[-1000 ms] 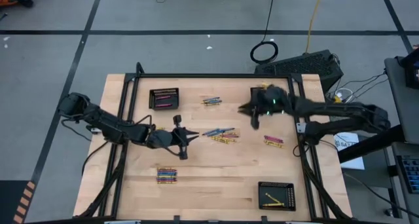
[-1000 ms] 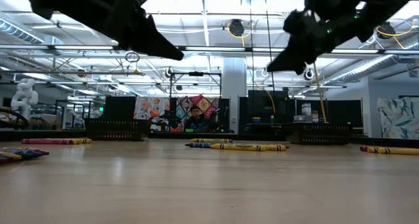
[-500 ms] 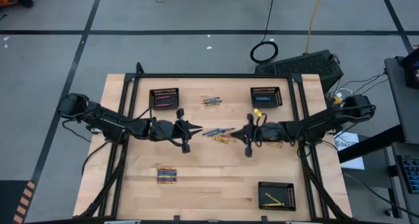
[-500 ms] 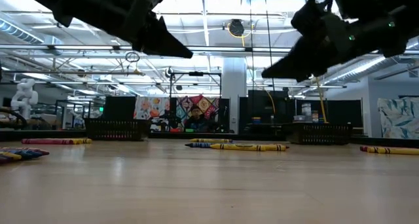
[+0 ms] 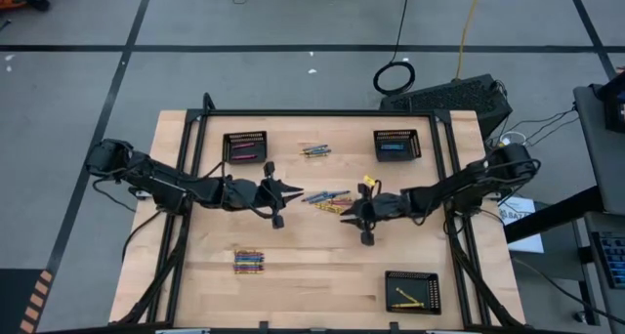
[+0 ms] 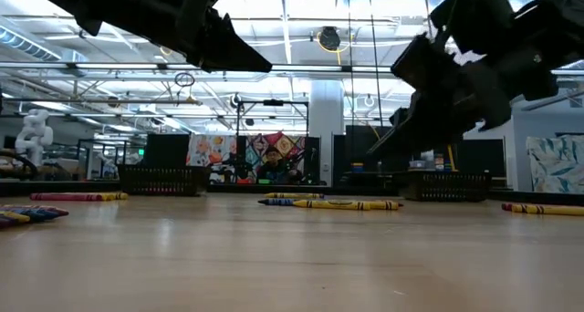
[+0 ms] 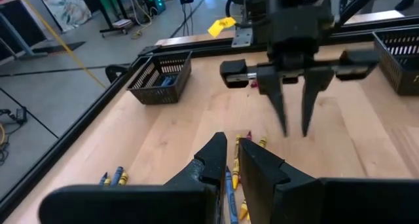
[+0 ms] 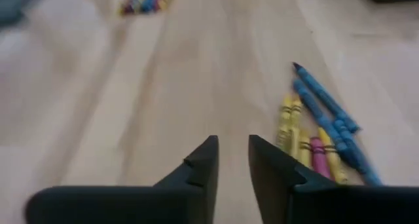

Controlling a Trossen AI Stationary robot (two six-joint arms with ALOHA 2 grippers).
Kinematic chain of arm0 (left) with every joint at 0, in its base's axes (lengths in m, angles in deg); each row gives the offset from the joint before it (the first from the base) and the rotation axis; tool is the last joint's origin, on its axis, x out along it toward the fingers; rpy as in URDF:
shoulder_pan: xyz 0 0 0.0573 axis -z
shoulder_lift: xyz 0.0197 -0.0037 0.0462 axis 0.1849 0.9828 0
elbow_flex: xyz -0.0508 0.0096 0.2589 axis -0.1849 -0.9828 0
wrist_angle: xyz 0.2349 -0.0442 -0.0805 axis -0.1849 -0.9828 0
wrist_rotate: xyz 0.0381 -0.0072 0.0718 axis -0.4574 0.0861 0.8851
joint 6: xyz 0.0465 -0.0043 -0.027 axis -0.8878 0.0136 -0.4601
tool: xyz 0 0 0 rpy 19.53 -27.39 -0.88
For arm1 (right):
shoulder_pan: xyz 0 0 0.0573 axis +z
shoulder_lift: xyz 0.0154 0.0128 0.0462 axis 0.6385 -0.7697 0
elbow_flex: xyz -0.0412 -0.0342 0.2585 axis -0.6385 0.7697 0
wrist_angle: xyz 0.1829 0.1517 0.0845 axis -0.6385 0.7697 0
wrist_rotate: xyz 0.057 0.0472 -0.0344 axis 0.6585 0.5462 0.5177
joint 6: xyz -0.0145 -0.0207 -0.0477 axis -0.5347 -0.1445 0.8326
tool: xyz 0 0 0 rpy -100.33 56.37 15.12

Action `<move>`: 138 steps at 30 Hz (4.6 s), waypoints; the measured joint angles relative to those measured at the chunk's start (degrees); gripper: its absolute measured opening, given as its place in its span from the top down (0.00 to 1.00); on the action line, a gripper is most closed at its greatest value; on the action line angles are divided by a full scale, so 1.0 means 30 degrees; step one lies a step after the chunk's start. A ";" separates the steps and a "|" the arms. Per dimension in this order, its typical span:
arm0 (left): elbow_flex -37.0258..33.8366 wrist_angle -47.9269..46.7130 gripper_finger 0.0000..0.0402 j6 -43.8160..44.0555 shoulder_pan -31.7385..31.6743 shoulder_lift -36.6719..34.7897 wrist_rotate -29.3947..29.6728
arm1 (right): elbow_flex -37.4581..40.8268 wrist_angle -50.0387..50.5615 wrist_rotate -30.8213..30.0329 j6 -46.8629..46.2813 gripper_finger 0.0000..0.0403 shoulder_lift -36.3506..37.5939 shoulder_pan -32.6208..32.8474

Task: Sort crayons
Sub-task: Put the yellow crayon into the bottom black bin

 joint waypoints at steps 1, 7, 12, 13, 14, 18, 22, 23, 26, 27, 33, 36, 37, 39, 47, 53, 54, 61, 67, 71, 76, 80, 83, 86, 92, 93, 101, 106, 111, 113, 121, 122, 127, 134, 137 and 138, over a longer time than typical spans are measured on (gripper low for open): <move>0.0000 0.0047 0.89 0.0007 0.0000 0.0000 0.0000 | -0.0294 0.0811 -0.0540 0.0264 0.77 -0.0041 -0.0002; 0.0000 0.0033 0.89 0.0501 0.0018 0.0000 0.0000 | -0.3074 0.9419 -0.0984 0.0745 0.66 0.0716 0.0016; 0.0000 0.0033 0.89 0.0503 0.0051 0.0000 0.0000 | -0.5443 1.8951 -0.0908 -0.2161 0.67 0.1759 0.0057; 0.0000 0.0041 0.89 0.0510 0.0051 0.0000 0.0000 | -0.5590 2.0225 -0.0915 -0.2693 0.67 0.1958 0.0104; 0.0000 0.0041 0.89 0.0510 0.0051 0.0000 0.0000 | -0.5592 2.0955 -0.0910 -0.2973 0.68 0.2136 0.0146; 0.0000 0.0048 0.89 0.0861 0.0124 0.0000 0.0000 | -0.4657 1.9311 -0.0908 -0.2662 0.68 0.2465 0.0195; 0.0000 0.0002 0.89 0.1005 0.0229 0.0000 0.0007 | -0.3023 1.4172 -0.0938 -0.1528 0.68 0.2108 0.0195; 0.0000 -0.0032 0.89 0.0998 0.0285 0.0000 0.0000 | -0.2722 1.3306 -0.0964 -0.1474 0.68 0.1997 0.0195; 0.0000 -0.0073 0.89 0.0998 0.0480 0.0000 0.0005 | -0.2245 1.1085 -0.1417 -0.1463 0.68 0.1544 0.0195; 0.0000 -0.0080 0.89 0.0998 0.0529 0.0000 0.0004 | -0.2164 1.0589 -0.1838 -0.1463 0.68 0.1371 0.0195; 0.0000 -0.0163 0.89 0.0991 0.0634 0.0000 0.0007 | -0.2113 0.8400 -0.2525 -0.1551 0.68 0.0323 0.0195; 0.0000 -0.0158 0.89 0.0991 0.0630 0.0000 0.0007 | -0.2106 0.7996 -0.2514 -0.1478 0.68 -0.0022 0.0210; 0.0000 -0.0160 0.89 0.0991 0.0634 0.0000 0.0007 | -0.2106 0.7924 -0.2486 -0.1462 0.68 -0.0063 0.0228; -0.0007 -0.0163 0.89 0.0991 0.0634 0.0000 0.0007 | -0.1914 0.7589 -0.2489 -0.1112 0.68 -0.0056 0.0324; -0.0029 -0.0170 0.89 0.0984 0.0678 0.0000 0.0007 | 0.0511 0.1977 -0.3684 -0.1322 0.68 -0.0056 0.0435; -0.0029 -0.0170 0.89 0.0984 0.0721 0.0000 0.0007 | 0.1200 0.0996 -0.3950 -0.1609 0.68 -0.0056 0.0443; -0.0029 -0.0165 0.89 0.0984 0.0718 0.0000 0.0007 | 0.1216 0.1006 -0.3953 -0.1609 0.68 -0.0056 0.0443; -0.0029 -0.0156 0.89 0.0977 0.0714 0.0000 0.0007 | 0.1216 0.0988 -0.3982 -0.1575 0.69 -0.0056 0.0443; -0.0029 -0.0156 0.89 0.0976 0.0714 0.0000 0.0007 | 0.1218 0.0890 -0.4011 -0.1463 0.75 -0.0056 0.0446; -0.0029 -0.0156 0.89 0.0976 0.0714 0.0000 0.0007 | 0.1853 -0.0685 -0.4018 -0.1276 0.81 -0.0056 0.0636; -0.0029 -0.0156 0.89 0.0976 0.0750 0.0000 0.0007 | 0.3534 -0.4038 -0.4024 -0.1601 0.86 -0.0056 0.0654; -0.0029 -0.0156 0.89 0.0976 0.0765 0.0000 0.0007 | 0.4452 -0.5420 -0.3968 -0.2516 0.87 -0.0056 0.0654; -0.0029 -0.0156 0.89 0.0962 0.0765 0.0000 0.0007 | 0.4738 -0.5970 -0.3960 -0.2542 0.86 -0.0056 0.0654; -0.0029 -0.0156 0.89 0.0962 0.0765 0.0000 0.0007 | 0.4865 -0.6461 -0.3953 -0.2156 0.81 -0.0056 0.0654; -0.0029 -0.0156 0.89 0.0969 0.0765 0.0000 0.0007 | 0.4910 -0.6865 -0.3953 -0.1601 0.69 -0.0090 0.0654; -0.0029 -0.0153 0.89 0.0969 0.0765 0.0000 0.0007 | 0.4910 -0.6982 -0.3959 -0.1602 0.68 -0.0239 0.0654; -0.0029 -0.0149 0.89 0.0975 0.0772 0.0000 0.0007 | 0.4901 -1.0706 -0.3982 -0.1664 0.68 -0.3341 0.0669; -0.0029 -0.0149 0.89 0.0976 0.0787 0.0000 0.0007 | 0.4458 -1.1522 -0.4176 -0.2170 0.71 -0.5392 0.0882; -0.0029 -0.0149 0.89 0.0969 0.0787 0.0000 0.0007 | 0.4167 -1.1597 -0.5903 -0.2542 0.74 -0.6476 0.1317; -0.0029 -0.0149 0.89 0.0969 0.0787 0.0000 0.0007 | 0.4160 -1.1707 -0.6037 -0.2553 0.76 -0.6624 0.1412; -0.0029 -0.0141 0.89 0.0969 0.0787 -0.0007 0.0007 | 0.4138 -1.0745 -0.6092 -0.3831 0.84 -0.6564 0.1109; -0.0029 -0.0141 0.89 0.0974 0.0787 -0.0007 0.0012 | 0.4138 -1.0506 -0.6171 -0.4102 0.87 -0.6557 0.1054; -0.0029 -0.0141 0.89 0.0976 0.0787 -0.0007 0.0015 | 0.4138 -1.0233 -0.6225 -0.4294 0.98 -0.6547 0.1033; -0.0029 -0.0136 0.89 0.0991 0.0787 -0.0004 0.0012 | 0.4187 -0.9750 -0.6140 -0.3961 0.99 -0.5212 0.1134; -0.0029 -0.0134 0.89 0.0991 0.0787 -0.0007 0.0015 | 0.4182 -0.9694 -0.6427 -0.3173 0.99 -0.3809 0.1344; -0.0029 -0.0134 0.89 0.0987 0.0787 -0.0004 0.0015 | 0.4182 -0.9414 -0.6480 -0.2965 0.99 -0.3220 0.1400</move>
